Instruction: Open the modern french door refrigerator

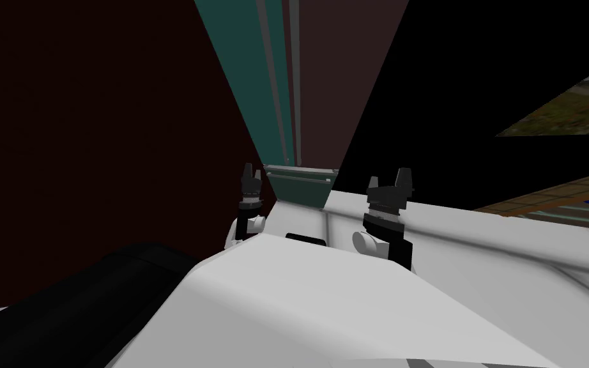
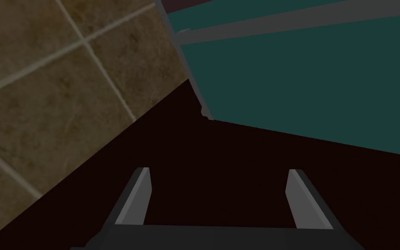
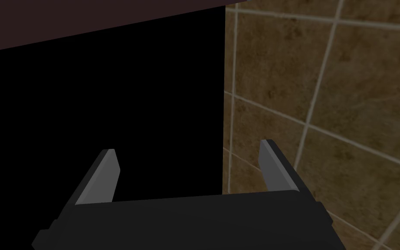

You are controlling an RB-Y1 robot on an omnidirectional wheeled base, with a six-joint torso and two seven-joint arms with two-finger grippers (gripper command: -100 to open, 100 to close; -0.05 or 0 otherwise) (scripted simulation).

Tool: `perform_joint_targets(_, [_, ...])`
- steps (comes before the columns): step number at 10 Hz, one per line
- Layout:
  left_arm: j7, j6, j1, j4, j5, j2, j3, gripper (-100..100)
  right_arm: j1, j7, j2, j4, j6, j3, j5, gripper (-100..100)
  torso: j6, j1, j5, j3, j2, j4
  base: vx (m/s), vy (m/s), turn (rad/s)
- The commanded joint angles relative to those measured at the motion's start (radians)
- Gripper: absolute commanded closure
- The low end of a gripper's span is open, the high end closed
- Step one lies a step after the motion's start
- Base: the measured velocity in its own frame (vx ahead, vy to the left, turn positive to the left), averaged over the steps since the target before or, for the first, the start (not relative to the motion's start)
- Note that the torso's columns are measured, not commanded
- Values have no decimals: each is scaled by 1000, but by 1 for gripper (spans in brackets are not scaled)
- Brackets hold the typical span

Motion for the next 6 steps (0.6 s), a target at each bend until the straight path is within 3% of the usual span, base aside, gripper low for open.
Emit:
perform_joint_targets(1, [0,0,0,0,0,0,0,0,0,0,0,0,0,0,0,0,0,0,0,-82,40,41,0,0,0])
perform_joint_targets(6, [0,0,0,0,0,0,0,0,0,0,0,0,0,0,0,0,0,0,0,-792,396,396,0,0,0])
